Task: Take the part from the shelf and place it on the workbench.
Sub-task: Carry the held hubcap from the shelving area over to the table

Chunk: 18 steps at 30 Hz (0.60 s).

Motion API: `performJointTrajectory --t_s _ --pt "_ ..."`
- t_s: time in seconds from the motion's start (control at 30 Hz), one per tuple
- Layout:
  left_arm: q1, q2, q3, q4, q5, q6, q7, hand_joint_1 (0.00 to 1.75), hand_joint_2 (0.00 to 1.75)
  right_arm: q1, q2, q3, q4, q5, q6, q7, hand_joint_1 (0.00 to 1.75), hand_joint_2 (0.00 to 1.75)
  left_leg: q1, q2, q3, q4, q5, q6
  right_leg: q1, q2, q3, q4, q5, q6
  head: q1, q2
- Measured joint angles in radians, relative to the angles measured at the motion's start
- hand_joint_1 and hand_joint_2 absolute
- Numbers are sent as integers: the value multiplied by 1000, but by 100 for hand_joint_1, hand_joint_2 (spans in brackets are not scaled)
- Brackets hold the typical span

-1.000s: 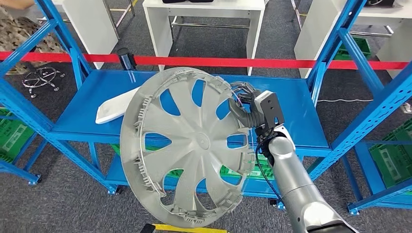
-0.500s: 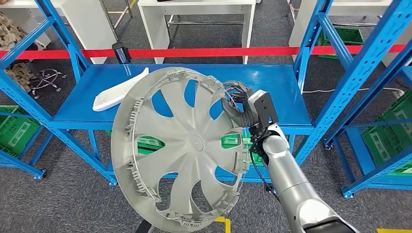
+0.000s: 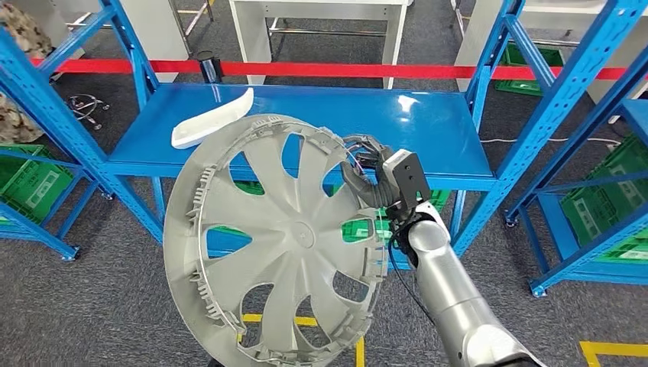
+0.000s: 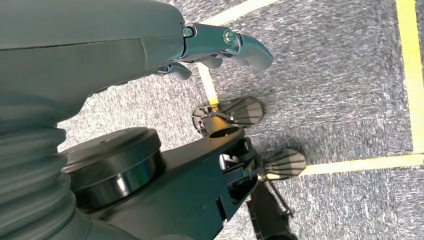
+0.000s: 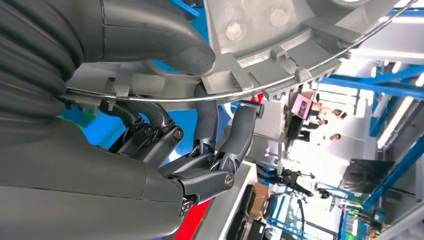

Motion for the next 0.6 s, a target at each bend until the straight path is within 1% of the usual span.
performJointTrajectory --t_s 0.03,0.07,0.1,0.13,0.17,0.2,0.23,0.27,0.3,0.33,0.37,0.4,0.43,0.47,0.5,0.53,0.57,0.6 --pt "-1 1 0 0 2 0 -1 0 175 0 0 0 -1 0 0 1 175 175 0 0 -17 1 13 4 1 0 -18 65 -52 4 3 0" --pt "-1 2 0 -1 4 1 -1 0 175 1 0 0 -2 0 0 1 175 175 -1 1 -35 4 26 5 1 0 -32 132 -89 7 4 0" --pt "-1 2 0 -1 6 1 -1 0 175 2 0 1 -2 0 0 2 175 175 -1 2 -54 7 39 5 1 0 -37 185 -100 9 5 0" --pt "-1 3 0 -1 6 1 -1 0 175 3 -1 1 -2 0 0 2 175 175 -2 3 -72 11 50 4 1 0 -29 209 -87 9 5 0" --pt "-1 4 0 -1 7 1 -1 0 175 4 -1 1 -2 0 0 2 175 175 -2 4 -91 16 61 2 1 0 -2 198 -60 8 6 0" --pt "-1 4 0 -1 7 1 -1 0 175 4 -1 1 -3 0 0 2 175 175 -2 4 -109 22 70 0 1 -1 42 154 -35 6 6 0" --pt "-1 4 0 -1 7 1 -1 0 175 4 -1 1 -5 0 0 2 175 175 -3 4 -125 30 79 -4 2 -1 98 85 -31 3 6 0" --pt "-1 4 0 -1 7 1 -2 0 175 3 0 1 -9 0 0 2 175 175 -4 4 -138 36 87 -9 4 -1 149 14 -43 -3 6 0" --pt "-1 4 0 -1 7 1 -2 0 175 3 1 1 -12 0 0 1 175 175 -5 4 -145 41 95 -14 6 -1 183 -41 -60 -8 5 0" --pt "-1 5 0 -1 7 2 -2 0 175 3 2 1 -15 0 0 1 175 175 -6 3 -149 41 104 -21 9 0 200 -73 -75 -14 5 0" --pt "-1 5 0 -1 7 2 -3 0 175 3 2 1 -16 0 0 1 175 175 -5 3 -151 38 114 -28 11 0 199 -83 -73 -21 4 0" --pt "-1 6 0 -1 7 2 -3 0 175 3 2 2 -16 -1 0 1 175 175 -2 3 -153 35 120 -34 10 -2 192 -85 -62 -29 5 0" --pt "0 7 0 -1 7 2 -3 0 175 3 3 2 -16 -1 0 1 175 175 -1 2 -159 41 109 -40 9 -3 182 -86 -50 -37 5 0" --pt "1 7 0 -1 7 3 -3 0 175 3 4 2 -16 -1 1 1 175 175 1 1 -168 61 80 -46 7 -4 171 -89 -36 -44 3 0" --pt "1 8 0 -1 7 3 -3 0 175 3 5 3 -16 -1 1 1 175 175 3 0 -181 102 32 -52 5 -6 157 -90 -23 -49 1 0" --pt "1 8 0 -1 7 3 -3 0 175 3 6 3 -17 -1 1 1 175 175 4 -1 -196 160 -22 -57 4 -5 142 -89 -10 -51 -2 0" --pt "1 8 0 -1 7 3 -3 0 175 3 6 4 -17 -1 2 1 175 175 5 -1 -208 227 -63 -61 4 -5 126 -89 3 -51 -4 0" --pt "1 8 0 -1 7 3 -3 0 175 4 6 4 -17 -1 2 1 175 175 7 -1 -212 283 -82 -64 4 -6 110 -89 17 -50 -4 0"
